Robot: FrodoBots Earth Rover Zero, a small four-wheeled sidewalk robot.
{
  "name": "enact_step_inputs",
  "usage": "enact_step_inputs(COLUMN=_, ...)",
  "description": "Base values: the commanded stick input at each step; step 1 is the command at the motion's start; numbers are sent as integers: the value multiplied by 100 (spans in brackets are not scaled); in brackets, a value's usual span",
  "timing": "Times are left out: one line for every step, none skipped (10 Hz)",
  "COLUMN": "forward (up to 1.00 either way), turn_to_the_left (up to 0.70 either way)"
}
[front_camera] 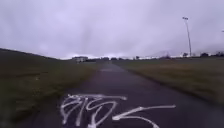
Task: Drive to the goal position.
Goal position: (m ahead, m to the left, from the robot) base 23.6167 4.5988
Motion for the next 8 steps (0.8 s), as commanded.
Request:
enact_step_inputs(forward=100, turn_to_the_left=2)
enact_step_inputs(forward=100, turn_to_the_left=1)
enact_step_inputs(forward=100, turn_to_the_left=0)
enact_step_inputs(forward=100, turn_to_the_left=1)
enact_step_inputs(forward=100, turn_to_the_left=0)
enact_step_inputs(forward=100, turn_to_the_left=1)
enact_step_inputs(forward=100, turn_to_the_left=2)
enact_step_inputs(forward=100, turn_to_the_left=2)
